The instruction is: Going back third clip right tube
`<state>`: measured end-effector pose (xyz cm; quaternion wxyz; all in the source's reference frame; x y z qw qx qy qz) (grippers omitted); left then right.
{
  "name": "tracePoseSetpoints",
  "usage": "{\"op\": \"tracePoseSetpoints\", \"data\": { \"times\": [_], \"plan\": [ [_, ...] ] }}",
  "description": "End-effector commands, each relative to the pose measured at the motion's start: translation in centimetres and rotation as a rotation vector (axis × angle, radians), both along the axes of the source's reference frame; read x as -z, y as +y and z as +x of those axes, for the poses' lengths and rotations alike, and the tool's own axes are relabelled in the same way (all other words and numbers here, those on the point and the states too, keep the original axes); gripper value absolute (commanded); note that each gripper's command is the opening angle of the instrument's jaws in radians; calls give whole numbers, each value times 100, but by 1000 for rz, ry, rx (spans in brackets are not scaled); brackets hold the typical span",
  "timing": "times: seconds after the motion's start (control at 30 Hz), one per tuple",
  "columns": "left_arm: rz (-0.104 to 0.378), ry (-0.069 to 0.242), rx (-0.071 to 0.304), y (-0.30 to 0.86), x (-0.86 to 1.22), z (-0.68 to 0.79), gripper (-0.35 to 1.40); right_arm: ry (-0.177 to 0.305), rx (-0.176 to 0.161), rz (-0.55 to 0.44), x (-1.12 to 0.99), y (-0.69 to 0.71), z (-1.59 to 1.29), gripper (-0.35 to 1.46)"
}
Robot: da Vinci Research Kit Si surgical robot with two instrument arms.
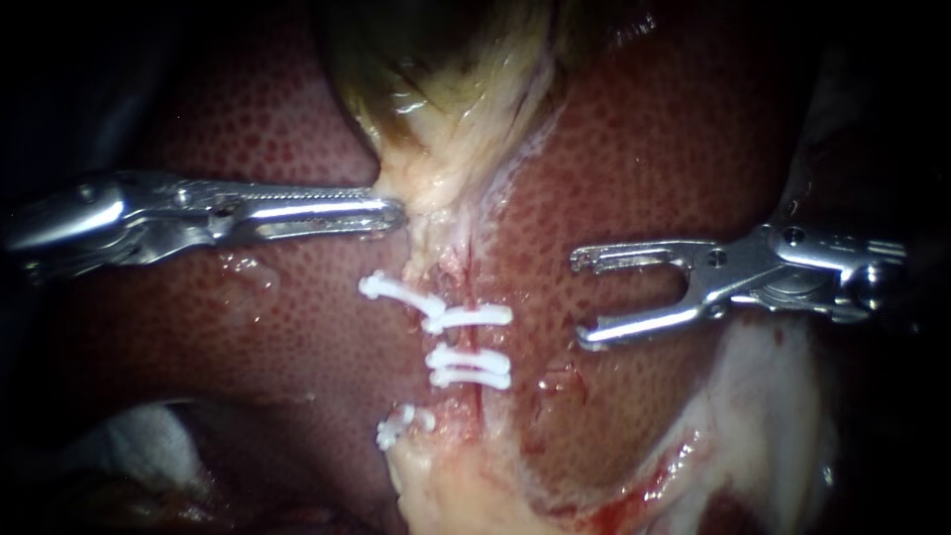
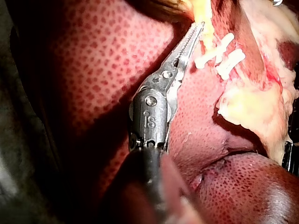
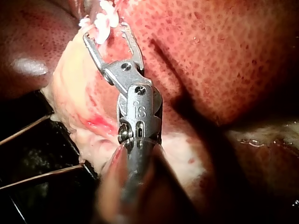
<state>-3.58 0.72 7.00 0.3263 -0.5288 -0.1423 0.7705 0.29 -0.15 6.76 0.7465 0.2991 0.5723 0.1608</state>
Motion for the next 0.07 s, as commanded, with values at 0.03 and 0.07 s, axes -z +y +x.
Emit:
{"op": "tracePoseSetpoints", "data": {
  "times": [0.03,0.07],
  "plan": [
    [0,0,0,0,0,0,-35,0,0,0,0,0,0,50],
    [0,0,0,0,0,0,-35,0,0,0,0,0,0,50]
  ]
}}
